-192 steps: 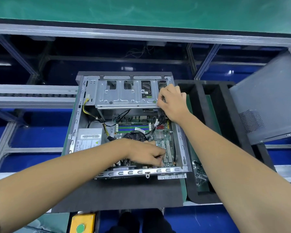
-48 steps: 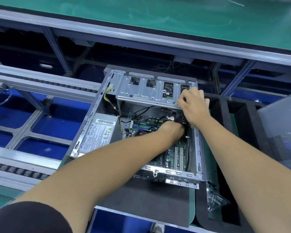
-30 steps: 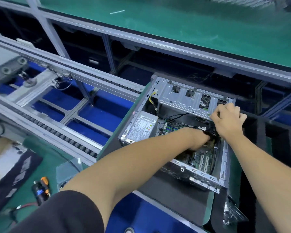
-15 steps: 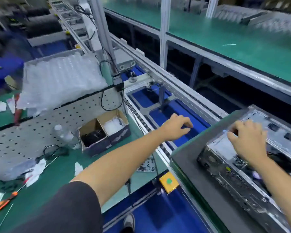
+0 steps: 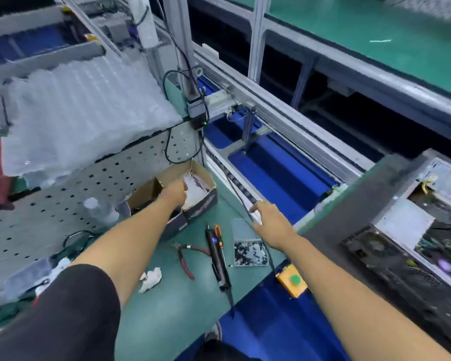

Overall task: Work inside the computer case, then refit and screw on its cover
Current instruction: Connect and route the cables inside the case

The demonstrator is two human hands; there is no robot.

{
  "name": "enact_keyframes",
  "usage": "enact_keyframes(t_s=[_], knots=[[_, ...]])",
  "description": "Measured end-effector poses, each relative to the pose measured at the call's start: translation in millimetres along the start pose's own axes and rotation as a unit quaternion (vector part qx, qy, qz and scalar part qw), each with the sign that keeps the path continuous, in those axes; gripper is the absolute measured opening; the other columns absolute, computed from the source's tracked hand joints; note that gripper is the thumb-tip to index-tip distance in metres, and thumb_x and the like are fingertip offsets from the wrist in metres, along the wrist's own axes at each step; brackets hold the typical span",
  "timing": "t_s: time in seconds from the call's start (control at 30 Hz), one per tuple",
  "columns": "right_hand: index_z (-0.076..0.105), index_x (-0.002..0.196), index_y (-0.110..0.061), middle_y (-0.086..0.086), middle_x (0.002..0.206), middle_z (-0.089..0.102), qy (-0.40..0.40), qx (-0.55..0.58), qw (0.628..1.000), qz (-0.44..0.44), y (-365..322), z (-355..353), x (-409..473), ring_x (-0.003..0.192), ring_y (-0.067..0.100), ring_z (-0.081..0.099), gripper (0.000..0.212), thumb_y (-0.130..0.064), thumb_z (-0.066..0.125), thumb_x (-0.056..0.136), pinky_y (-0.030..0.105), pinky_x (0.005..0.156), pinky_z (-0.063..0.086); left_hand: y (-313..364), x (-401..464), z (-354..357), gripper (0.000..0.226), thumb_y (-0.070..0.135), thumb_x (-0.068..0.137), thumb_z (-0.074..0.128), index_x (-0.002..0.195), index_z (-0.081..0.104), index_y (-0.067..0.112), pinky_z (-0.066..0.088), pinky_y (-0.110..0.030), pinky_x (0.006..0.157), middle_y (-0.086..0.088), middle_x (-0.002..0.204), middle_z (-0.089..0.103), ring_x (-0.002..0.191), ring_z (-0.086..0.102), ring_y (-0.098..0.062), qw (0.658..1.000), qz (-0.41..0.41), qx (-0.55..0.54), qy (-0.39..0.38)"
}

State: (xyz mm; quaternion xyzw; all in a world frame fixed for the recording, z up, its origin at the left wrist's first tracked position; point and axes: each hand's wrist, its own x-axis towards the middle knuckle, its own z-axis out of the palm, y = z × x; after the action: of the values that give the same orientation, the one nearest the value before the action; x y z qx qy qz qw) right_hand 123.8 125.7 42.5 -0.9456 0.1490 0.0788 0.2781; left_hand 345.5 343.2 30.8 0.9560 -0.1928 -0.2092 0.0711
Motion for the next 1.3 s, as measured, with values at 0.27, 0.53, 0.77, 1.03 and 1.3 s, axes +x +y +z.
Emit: enact_keyframes(t_s=[0.27, 0.53, 0.77, 1.03, 1.3], knots=[[0.034, 0.156, -0.016, 0.009, 0.162, 0.031, -0.111, 0.022, 0.994, -0.006, -83.8, 79.3, 60.1, 0.147, 0.027, 0.033, 0.062, -0.019, 0.058, 0.099, 0.037, 0.119, 0.029, -34.6, 66.4, 23.5, 0.039, 0.017, 0.101, 0.051, 0.136, 0.058, 0.032, 0.039, -0.032, 0.11, -0.001, 0.143, 0.056, 0.136, 0.047, -0.021, 0.98, 0.076, 0.159, -0.097], [0.014, 0.164, -0.019, 0.003, 0.172, -0.003, -0.158, -0.007, 0.987, -0.028, -120.0, 118.6, 88.9, 0.158, 0.023, 0.006, 0.082, -0.028, 0.061, 0.097, 0.044, 0.126, 0.015, -17.7, 98.9, 24.0, 0.024, 0.025, 0.096, 0.063, 0.12, 0.068, 0.026, 0.048, -0.033, 0.101, -0.004, 0.135, 0.061, 0.124, 0.058, -0.025, 0.952, 0.139, 0.232, -0.141], [0.012, 0.164, -0.021, 0.003, 0.172, 0.0, -0.178, -0.013, 0.984, -0.017, -121.2, 120.4, 87.2, 0.158, 0.02, 0.004, 0.082, -0.03, 0.059, 0.098, 0.046, 0.124, 0.014, -31.2, 102.3, 18.4, 0.009, 0.02, 0.089, 0.065, 0.096, 0.07, 0.018, 0.051, -0.028, 0.078, -0.003, 0.109, 0.07, 0.096, 0.063, -0.021, 0.958, 0.139, 0.219, -0.125], [0.035, 0.151, -0.01, 0.018, 0.147, 0.046, -0.048, 0.327, 0.936, 0.123, -110.6, 100.8, 82.0, 0.127, 0.029, 0.049, 0.06, -0.015, 0.061, 0.097, 0.038, 0.106, 0.044, -3.5, 75.9, -12.4, 0.025, 0.008, 0.095, 0.051, 0.1, 0.047, 0.032, 0.052, -0.041, 0.067, 0.002, 0.099, 0.07, 0.08, 0.065, -0.025, 0.964, 0.24, 0.007, 0.118], [0.049, 0.096, -0.026, 0.006, 0.072, 0.066, 0.287, 0.436, 0.836, 0.166, -2.5, -51.2, 31.9, 0.057, 0.027, 0.062, 0.005, -0.029, 0.046, 0.094, 0.046, 0.056, 0.054, 232.3, 3.3, -24.9, 0.008, 0.017, 0.102, 0.061, 0.1, 0.053, 0.014, 0.062, -0.035, 0.075, -0.01, 0.104, 0.078, 0.097, 0.076, -0.027, 0.753, 0.237, -0.588, -0.176]])
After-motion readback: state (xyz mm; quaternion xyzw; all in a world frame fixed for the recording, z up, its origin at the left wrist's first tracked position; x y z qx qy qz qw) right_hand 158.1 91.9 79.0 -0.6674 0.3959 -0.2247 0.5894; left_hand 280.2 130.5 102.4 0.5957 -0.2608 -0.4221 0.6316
